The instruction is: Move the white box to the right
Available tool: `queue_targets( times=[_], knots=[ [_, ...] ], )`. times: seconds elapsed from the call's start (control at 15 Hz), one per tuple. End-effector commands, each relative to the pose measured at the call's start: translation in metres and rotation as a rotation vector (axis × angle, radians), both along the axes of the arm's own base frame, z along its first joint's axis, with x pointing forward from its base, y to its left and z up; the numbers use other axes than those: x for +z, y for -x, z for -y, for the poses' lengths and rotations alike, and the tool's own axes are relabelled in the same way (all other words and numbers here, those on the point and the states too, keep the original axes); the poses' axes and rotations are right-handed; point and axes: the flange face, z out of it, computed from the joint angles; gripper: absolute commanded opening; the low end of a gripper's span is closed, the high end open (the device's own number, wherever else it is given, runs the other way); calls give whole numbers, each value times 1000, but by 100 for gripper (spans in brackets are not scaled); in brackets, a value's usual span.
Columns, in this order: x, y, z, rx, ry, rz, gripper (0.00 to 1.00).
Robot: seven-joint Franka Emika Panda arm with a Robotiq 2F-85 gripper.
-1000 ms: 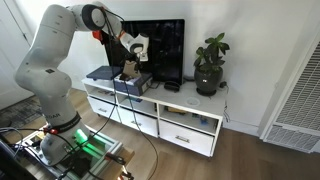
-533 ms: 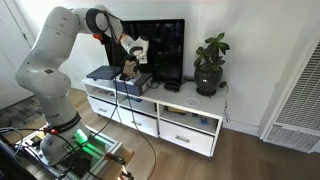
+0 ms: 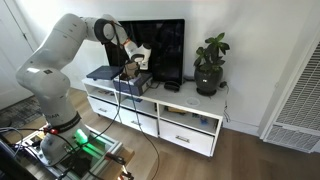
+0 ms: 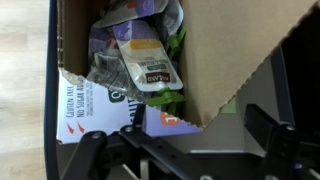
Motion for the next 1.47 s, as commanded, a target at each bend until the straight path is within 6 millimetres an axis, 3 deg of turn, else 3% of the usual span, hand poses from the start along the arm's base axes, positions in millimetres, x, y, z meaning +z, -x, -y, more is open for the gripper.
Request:
queue_targets(
  times=[0.0,0.4,0.87,0.93,1.0,1.13,1.4],
  knots=[
    [-11,-15,4,-50,-95,2,100],
    [-22,-23,2,-63,-204,-52,100],
    [-42,-30,-3,-93,-208,-72,100],
    [-44,-30,-3,-97,-210,-78,95],
    [-47,-31,-3,-99,-210,-80,72],
    [-51,-31,-4,-104,-209,-86,69],
    [-55,-33,-6,-112,-215,-97,40]
  ],
)
